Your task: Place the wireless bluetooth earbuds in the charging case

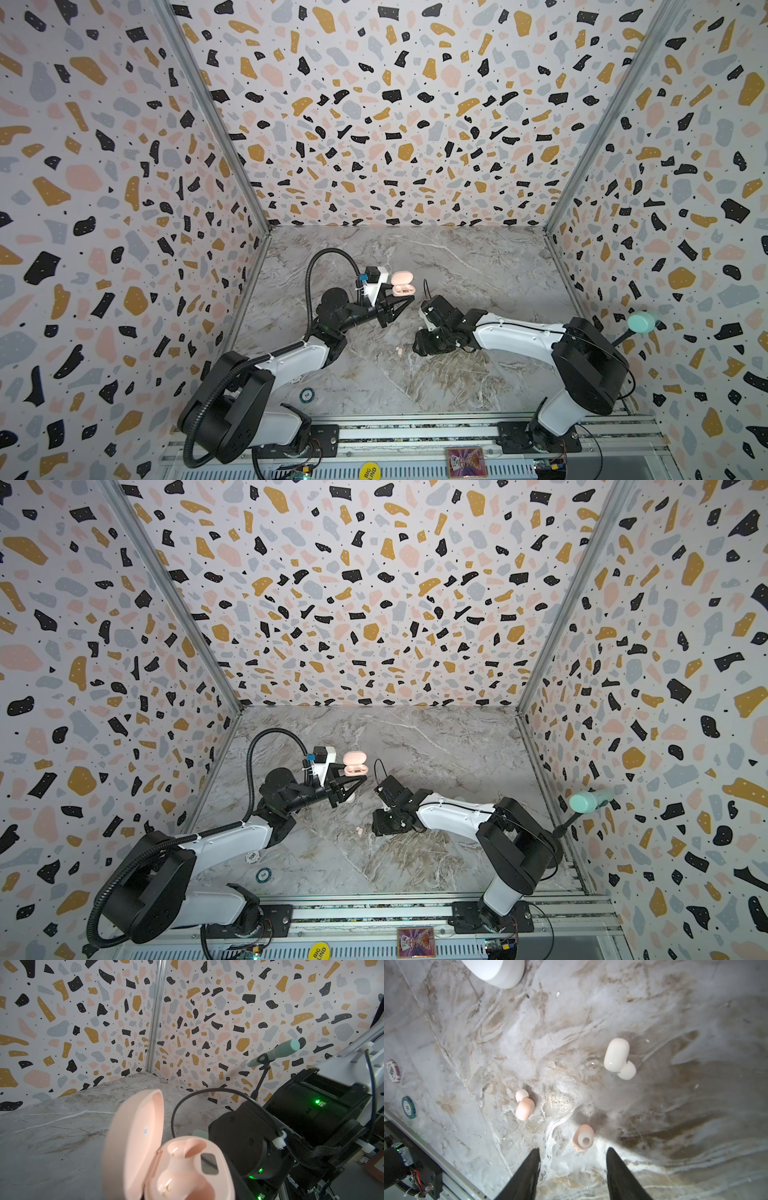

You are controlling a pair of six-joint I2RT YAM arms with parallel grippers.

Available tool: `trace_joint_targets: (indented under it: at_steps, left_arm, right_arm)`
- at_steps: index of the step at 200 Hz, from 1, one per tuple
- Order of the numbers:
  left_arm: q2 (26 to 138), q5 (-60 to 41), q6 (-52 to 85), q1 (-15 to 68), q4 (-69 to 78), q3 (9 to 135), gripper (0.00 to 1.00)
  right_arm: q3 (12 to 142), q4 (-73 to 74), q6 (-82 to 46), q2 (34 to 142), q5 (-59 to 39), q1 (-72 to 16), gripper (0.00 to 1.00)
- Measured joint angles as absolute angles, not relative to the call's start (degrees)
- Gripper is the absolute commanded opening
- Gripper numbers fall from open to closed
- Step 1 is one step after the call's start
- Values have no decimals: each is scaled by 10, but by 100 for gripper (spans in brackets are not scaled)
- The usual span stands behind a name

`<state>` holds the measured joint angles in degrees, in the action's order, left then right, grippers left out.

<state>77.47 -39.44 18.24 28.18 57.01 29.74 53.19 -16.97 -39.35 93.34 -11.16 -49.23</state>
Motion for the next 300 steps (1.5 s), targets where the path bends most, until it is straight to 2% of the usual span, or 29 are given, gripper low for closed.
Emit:
trace_joint_targets:
  at_steps: [177,225,268,300]
  left_arm:
    - [775,-393,183,282,570,297,37]
    - [775,-393,183,282,570,297,37]
    - [775,-393,183,282,570,297,37]
    - [775,-391,183,282,570,297,37]
  right_arm:
    - [576,-171,-393,972,-136,-508,49]
    - [576,-193,-393,970,-107,-509,48]
    - [576,-216,-395,969,-66,-511,43]
    - [598,-240,-401,978,-37,-523,45]
